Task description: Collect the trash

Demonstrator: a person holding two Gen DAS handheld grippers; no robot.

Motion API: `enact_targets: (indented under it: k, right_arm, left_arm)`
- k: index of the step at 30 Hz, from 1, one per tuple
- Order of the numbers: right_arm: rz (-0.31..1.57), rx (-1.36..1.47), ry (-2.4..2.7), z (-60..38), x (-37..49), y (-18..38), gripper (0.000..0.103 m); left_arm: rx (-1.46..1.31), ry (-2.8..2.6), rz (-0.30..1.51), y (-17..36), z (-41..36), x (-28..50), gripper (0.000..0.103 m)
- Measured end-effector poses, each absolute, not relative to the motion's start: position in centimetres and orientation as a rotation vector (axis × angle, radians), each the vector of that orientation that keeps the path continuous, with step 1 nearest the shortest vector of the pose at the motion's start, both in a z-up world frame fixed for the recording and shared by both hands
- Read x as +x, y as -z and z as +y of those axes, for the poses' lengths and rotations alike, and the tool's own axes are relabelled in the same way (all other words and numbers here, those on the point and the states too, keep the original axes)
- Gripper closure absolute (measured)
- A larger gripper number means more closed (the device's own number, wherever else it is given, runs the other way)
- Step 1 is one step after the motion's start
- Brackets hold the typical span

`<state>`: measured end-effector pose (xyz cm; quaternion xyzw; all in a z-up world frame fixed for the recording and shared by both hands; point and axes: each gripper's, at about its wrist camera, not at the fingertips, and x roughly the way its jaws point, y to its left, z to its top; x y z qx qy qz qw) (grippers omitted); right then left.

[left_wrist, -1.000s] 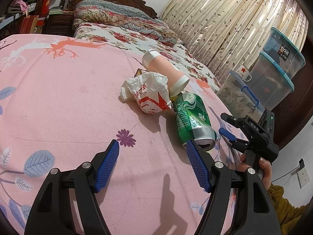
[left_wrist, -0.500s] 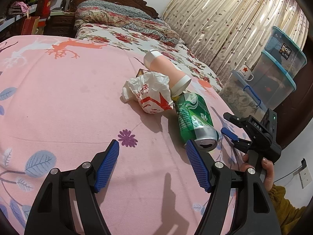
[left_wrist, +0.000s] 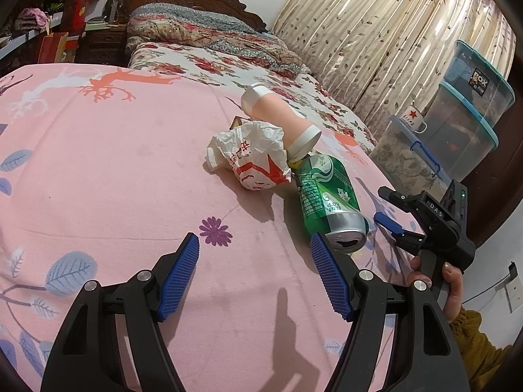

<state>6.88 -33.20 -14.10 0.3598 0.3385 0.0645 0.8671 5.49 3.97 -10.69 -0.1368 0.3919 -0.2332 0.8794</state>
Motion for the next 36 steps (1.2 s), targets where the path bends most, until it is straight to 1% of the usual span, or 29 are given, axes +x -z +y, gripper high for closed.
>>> enact_targets:
  k: [36]
  right_arm:
    - [0.71, 0.751, -0.135, -33.18, 6.78, 14.04, 0.028]
  left_arm:
    - [-0.298, 0.502, 0.823, 10.47, 4.13, 5.53, 0.036]
